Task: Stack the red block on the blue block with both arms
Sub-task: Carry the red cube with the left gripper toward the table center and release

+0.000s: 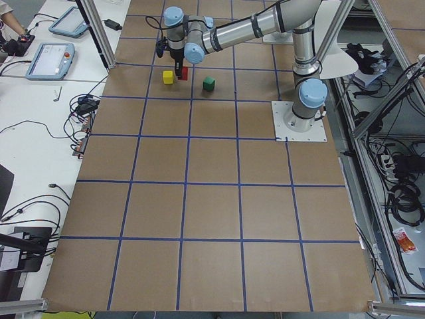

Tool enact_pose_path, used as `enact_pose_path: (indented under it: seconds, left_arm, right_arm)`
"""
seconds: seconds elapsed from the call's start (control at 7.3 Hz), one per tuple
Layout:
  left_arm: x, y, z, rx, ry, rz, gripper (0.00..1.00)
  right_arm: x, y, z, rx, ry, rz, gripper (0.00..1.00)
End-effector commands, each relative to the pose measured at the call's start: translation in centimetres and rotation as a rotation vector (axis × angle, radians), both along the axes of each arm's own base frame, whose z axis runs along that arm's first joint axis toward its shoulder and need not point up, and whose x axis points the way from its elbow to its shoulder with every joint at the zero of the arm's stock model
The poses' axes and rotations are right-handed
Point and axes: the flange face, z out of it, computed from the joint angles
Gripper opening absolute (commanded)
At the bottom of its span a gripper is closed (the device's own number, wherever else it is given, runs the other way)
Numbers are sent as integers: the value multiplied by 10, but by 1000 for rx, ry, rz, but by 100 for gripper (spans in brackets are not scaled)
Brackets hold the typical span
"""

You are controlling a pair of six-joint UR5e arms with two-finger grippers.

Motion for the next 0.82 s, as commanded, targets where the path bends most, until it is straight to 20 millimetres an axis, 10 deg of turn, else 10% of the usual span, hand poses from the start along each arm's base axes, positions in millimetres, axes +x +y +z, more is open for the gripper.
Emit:
enact_pose_path:
  seconds: [0.0,0.55,0.68]
  left_arm:
    - [-73,27,-12,18,6,-17,15]
    - [-109,42,-74,2,5,0,15]
    - [-109,41,-84,10,4,16,40]
  right_arm:
    - [-2,-1,-1,6,0,-4,100]
    - [-2,-1,-2,10,2,-8,100]
    - [-3,-1,-2,10,2,-10,100]
